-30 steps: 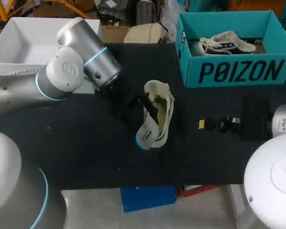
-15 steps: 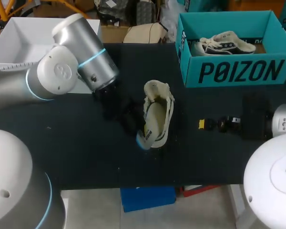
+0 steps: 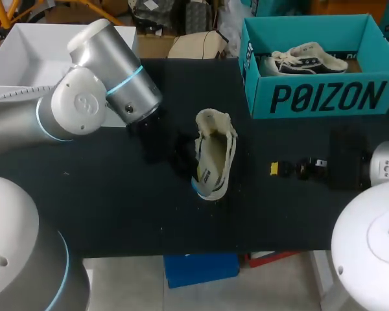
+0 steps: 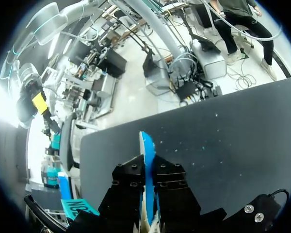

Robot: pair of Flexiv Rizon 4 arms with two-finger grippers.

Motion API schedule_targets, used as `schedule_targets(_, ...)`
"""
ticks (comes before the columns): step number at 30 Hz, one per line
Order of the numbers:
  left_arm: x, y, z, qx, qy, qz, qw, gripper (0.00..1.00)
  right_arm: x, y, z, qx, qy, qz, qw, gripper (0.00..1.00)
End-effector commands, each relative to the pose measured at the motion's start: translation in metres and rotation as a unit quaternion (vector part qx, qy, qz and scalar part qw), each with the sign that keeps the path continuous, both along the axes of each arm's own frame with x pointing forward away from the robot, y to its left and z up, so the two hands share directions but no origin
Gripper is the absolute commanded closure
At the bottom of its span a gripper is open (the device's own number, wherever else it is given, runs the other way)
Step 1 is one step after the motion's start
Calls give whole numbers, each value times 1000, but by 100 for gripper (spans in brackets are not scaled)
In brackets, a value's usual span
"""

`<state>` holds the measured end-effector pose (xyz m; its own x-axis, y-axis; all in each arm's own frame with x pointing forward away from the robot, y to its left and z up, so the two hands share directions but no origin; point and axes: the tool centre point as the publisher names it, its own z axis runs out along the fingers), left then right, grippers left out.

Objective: Take the shoe out of the shoebox, open the shoe tongue, remove and reinsert the insole, then place the shoe into the shoebox

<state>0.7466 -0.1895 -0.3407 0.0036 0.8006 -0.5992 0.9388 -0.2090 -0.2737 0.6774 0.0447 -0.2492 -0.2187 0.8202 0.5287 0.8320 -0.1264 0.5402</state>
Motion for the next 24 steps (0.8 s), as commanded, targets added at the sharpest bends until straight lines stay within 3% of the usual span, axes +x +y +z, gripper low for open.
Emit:
schedule_targets(1, 6, -6, -8, -6, 0, 4, 1000, 100, 1, -1, 0, 1, 4, 2, 1000, 0)
schedule_targets(24, 50, -24, -25, -45, -3, 45, 998, 100, 1, -1, 0, 1, 4, 2, 1000, 0)
